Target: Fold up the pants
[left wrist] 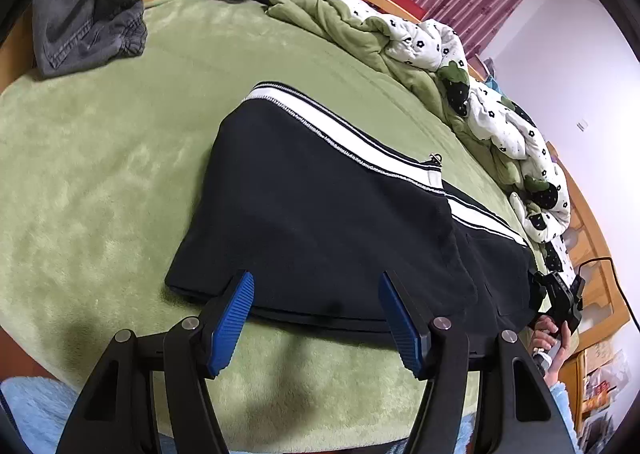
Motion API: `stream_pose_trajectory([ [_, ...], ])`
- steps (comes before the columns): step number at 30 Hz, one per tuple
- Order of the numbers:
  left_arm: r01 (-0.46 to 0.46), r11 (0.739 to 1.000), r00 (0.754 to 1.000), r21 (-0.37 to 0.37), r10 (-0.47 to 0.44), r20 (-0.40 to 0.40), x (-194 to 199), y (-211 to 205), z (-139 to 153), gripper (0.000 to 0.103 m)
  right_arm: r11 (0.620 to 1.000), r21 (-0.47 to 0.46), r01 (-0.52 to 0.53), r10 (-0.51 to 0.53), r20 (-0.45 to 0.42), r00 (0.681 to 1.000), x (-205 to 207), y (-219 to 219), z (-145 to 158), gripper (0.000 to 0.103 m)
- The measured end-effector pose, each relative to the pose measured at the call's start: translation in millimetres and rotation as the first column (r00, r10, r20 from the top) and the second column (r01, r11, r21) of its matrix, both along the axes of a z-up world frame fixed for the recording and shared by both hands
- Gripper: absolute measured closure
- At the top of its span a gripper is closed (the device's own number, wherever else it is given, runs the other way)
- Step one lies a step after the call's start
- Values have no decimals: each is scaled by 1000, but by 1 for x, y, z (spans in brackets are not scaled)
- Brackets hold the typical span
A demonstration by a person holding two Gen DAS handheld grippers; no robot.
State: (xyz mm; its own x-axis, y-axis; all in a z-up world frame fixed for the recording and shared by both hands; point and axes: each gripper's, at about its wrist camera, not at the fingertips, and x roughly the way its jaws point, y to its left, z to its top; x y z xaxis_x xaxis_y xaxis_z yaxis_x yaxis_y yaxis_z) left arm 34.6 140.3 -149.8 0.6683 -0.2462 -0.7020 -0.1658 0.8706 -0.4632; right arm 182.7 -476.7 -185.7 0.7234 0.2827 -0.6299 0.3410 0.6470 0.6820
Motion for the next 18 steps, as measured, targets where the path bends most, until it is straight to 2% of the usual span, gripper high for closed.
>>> stream_pose_trajectory([
  [1, -2, 1000, 1000, -2, 2, -2, 1, 0, -1, 41, 1000, -20, 11, -11, -3, 1000, 3, -2, 4, 53],
  [3, 3, 1000, 1000, 4, -3, -7, 4, -3, -3, 41, 994, -98, -39, 47, 76, 996, 8, 1, 26, 60],
  [4, 8, 1000, 1000, 11, -8, -10, 5, -4, -3, 41, 983, -171, -68, 90, 124, 988, 6, 8, 41, 63],
  [5, 13, 1000, 1000, 18, -12, -11, 6, -6, -3, 41, 955, -279, -101, 158, 189, 969, 0, 19, 60, 64],
  [6, 16, 1000, 1000, 21, -16, -10, 6, -8, -3, 41, 913, -390, -120, 238, 269, 933, -10, 32, 75, 64],
  [7, 20, 1000, 1000, 22, -19, -8, 7, -8, -3, 41, 876, -467, -122, 290, 308, 906, -18, 41, 82, 64],
  [8, 21, 1000, 1000, 20, -21, -7, 8, -9, -3, 41, 862, -491, -123, 298, 296, 908, -18, 43, 81, 63],
  [9, 21, 1000, 1000, 16, -21, -7, 8, -10, -3, 41, 850, -506, -146, 293, 223, 930, -14, 42, 70, 60],
  [10, 21, 1000, 1000, 11, -21, -7, 9, -10, -4, 41, 852, -490, -184, 289, 148, 946, -8, 37, 57, 53],
  [11, 22, 1000, 1000, 7, -22, -11, 10, -10, -5, 41, 866, -437, -241, 282, 29, 959, 2, 28, 35, 50],
  [13, 27, 1000, 1000, 8, -27, -14, 11, -12, -5, 41, 900, -352, -256, 240, -91, 967, 6, 11, 7, 50],
  [14, 32, 999, 999, 13, -32, -14, 12, -13, -5, 41, 923, -305, -234, 232, -41, 972, -4, 0, 3, 51],
  [15, 36, 999, 999, 20, -35, -13, 12, -14, -4, 41, 927, -306, -217, 222, -19, 975, -9, -3, 5, 50],
  [17, 37, 999, 999, 34, -37, -8, 10, -16, -2, 41, 918, -353, -184, 190, -17, 982, -21, -6, 15, 40],
  [18, 35, 999, 999, 40, -34, -5, 9, -16, -1, 41, 910, -378, -171, 178, -18, 984, -27, -6, 18, 39],
])
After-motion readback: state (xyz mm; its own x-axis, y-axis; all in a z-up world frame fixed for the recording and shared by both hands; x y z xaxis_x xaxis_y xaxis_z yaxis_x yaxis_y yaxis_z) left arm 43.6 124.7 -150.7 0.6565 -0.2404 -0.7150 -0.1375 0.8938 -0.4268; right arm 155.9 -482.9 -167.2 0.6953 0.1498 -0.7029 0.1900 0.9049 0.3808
